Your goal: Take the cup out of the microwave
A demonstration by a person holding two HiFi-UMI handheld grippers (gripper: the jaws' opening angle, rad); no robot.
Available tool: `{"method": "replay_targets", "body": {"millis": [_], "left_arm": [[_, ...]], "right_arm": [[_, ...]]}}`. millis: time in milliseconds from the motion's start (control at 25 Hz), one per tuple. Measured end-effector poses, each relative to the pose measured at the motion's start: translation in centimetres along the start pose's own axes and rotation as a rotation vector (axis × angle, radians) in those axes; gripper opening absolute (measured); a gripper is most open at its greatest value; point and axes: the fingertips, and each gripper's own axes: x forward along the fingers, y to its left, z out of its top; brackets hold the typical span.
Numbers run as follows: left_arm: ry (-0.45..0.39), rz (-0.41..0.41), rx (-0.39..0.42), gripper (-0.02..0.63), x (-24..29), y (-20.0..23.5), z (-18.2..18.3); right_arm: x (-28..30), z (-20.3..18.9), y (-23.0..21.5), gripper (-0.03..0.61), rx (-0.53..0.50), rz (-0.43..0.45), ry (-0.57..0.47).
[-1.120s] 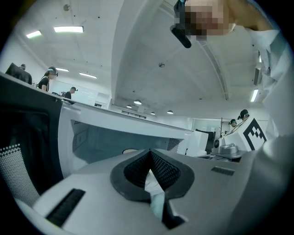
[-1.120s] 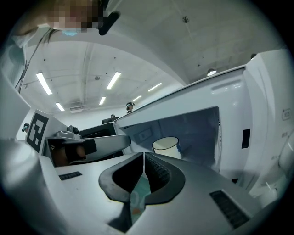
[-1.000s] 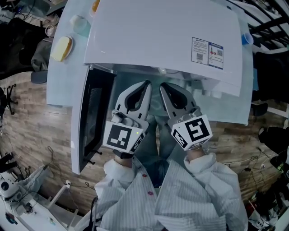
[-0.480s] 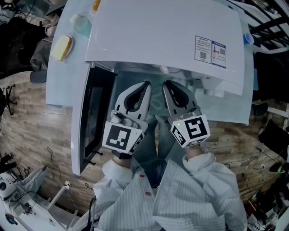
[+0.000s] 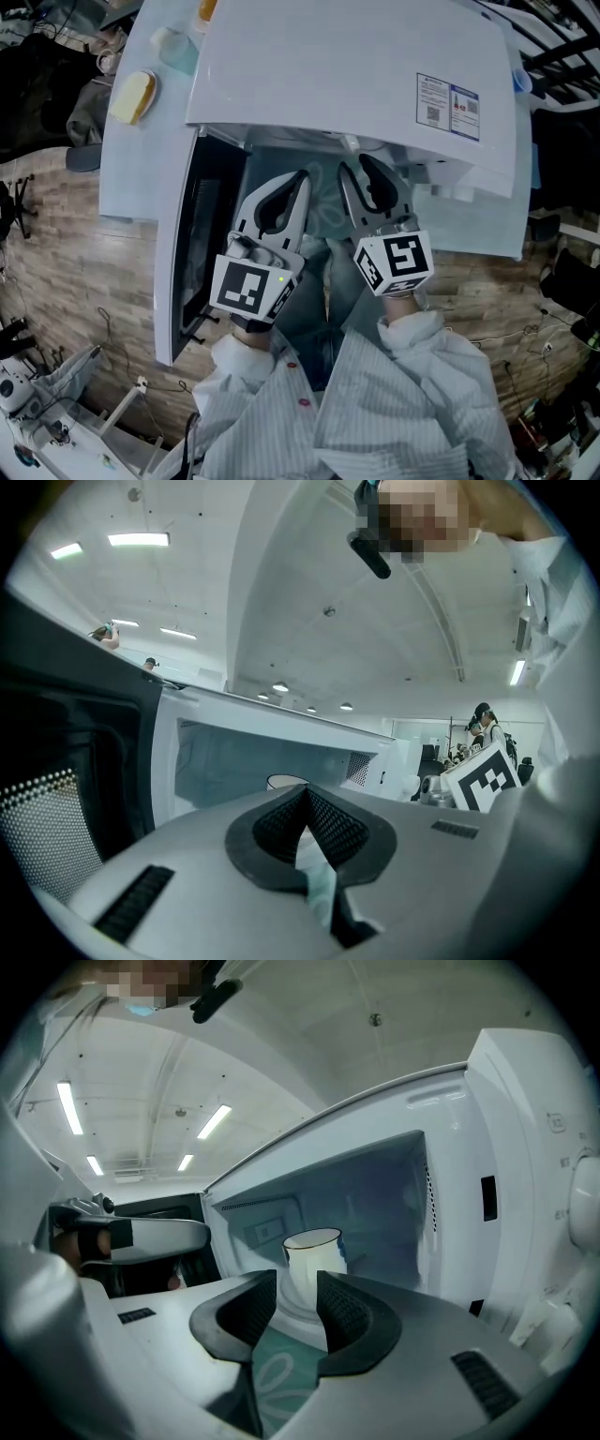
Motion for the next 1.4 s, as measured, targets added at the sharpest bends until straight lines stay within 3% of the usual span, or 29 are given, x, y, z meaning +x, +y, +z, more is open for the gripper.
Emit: {"method": "replay_targets", "body": {"millis": [240,920,1000,1080,1400], "left_arm": [[-0.006,0.011,0.003,0.009,-0.3,0.8,0.1],[0.017,0.036,0.004,0.009,-1.2,2.3,-0.6],[0.02,0.037,0.001,0.009,-1.3,2.4,-0.7],[0.023,0.035,-0.002,0.009,-1.3,2.5,-0.8],[0.021,0.027,-0.006,0.009,-1.2,2.4,-0.9]], "right_arm": [[0.7,-0.4,-0.4,0.17,0.001,-0.03,0.004],[3.9,-1.6,-1.8,0.172,-0.042,-0.078,0.038],[4.0,-1.6,-2.0,0.169,-0.051,-0.083,0.037],[4.0,-1.6,-2.2,0.109,-0.058,-0.093,0.034],[3.9,-1.4,-2.4,0.092,-0.101,-0.101,0.033]]}}
